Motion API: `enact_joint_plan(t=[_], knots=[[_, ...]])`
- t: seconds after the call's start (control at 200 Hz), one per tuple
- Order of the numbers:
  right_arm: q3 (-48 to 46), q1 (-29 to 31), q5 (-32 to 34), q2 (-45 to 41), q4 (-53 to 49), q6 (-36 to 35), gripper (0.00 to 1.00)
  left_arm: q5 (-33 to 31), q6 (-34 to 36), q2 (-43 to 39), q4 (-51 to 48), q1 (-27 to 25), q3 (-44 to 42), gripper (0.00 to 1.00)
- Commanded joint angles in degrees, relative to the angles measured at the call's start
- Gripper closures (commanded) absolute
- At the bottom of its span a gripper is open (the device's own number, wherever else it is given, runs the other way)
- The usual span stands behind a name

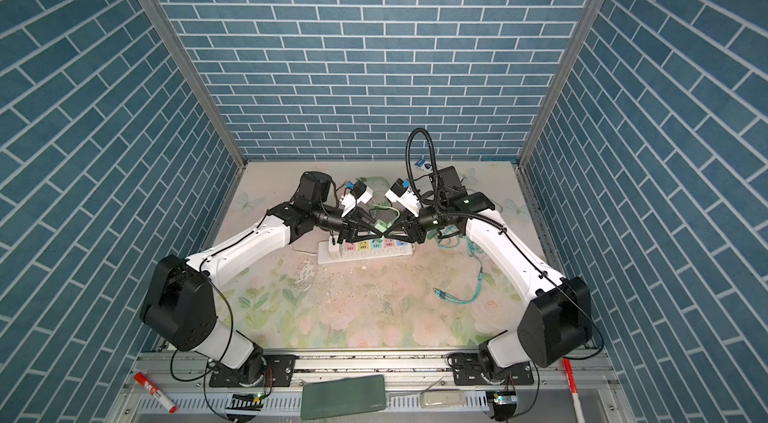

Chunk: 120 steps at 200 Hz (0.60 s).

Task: Insert the plug
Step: 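Close the right gripper on the mint-green charger beside the left gripper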

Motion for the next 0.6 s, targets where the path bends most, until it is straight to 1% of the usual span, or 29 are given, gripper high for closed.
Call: enact_joint_plan(t=[0.0,0.305,0.51,0.595], knots=[[3.1,0.2,-2.2,0.9,0.4,-4.4,0.65,1.2,1.0,0.3,-0.7,0.1,1.7,0.91],[3.2,0.2,-3.9,1.2,0.5,-4.4,0.65,1.2,0.9,1.3,-0.8,-0.3,2.7,0.91],[3.0,0.3,-4.6,1.2,0.4,-4.2,0.70,0.9,0.9,1.0,-0.6,-0.4,3.0,0.91],[3.4,0.2,-5.1,1.4,0.0,-4.2,0.73,0.8,0.6,1.6,-0.7,-0.4,3.2,0.85]])
